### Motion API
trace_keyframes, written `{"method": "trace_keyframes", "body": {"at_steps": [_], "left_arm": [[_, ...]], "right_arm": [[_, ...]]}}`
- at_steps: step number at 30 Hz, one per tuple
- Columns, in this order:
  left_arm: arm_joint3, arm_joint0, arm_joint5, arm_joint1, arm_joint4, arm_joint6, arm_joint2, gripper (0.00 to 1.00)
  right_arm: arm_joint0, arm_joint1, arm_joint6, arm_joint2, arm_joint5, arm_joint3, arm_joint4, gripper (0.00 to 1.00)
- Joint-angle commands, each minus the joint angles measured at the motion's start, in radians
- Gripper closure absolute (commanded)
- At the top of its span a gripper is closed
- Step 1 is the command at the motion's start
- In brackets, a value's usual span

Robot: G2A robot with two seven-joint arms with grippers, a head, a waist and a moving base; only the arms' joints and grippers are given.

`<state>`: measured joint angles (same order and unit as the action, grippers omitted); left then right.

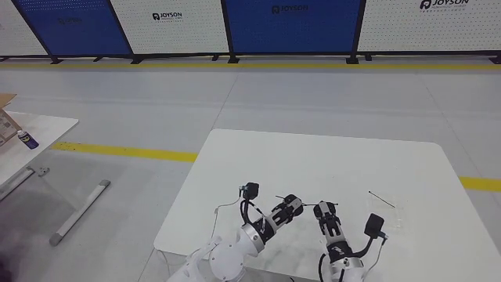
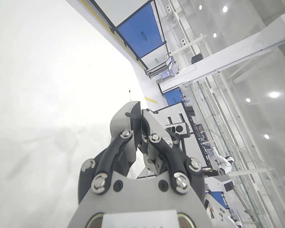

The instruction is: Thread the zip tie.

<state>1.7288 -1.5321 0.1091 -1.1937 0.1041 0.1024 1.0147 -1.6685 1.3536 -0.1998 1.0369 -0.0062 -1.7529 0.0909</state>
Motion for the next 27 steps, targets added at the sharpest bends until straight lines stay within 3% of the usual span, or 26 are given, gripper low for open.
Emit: {"method": "trace_keyframes", "body": {"at_steps": [1,21,25,27], "left_arm": [[0.001,0.000,0.001,0.000,0.000,0.003,0.000,1.00],[-0.008,0.003,0.001,0.000,-0.011,0.008,0.004,1.00],[-0.012,0.005,-0.019,-0.002,-0.014,-0.002,0.005,1.00],[-0.012,0.007,-0.028,-0.002,-0.016,-0.005,0.004,1.00]], "right_arm": [[0.000,0.001,0.003,0.001,0.000,0.000,0.000,1.00],[-0.001,0.010,0.024,0.007,-0.003,0.003,-0.009,1.00],[-0.002,0.011,0.030,0.010,-0.001,0.003,-0.009,1.00],[-0.003,0.011,0.032,0.011,0.000,0.003,-0.009,0.95]]}}
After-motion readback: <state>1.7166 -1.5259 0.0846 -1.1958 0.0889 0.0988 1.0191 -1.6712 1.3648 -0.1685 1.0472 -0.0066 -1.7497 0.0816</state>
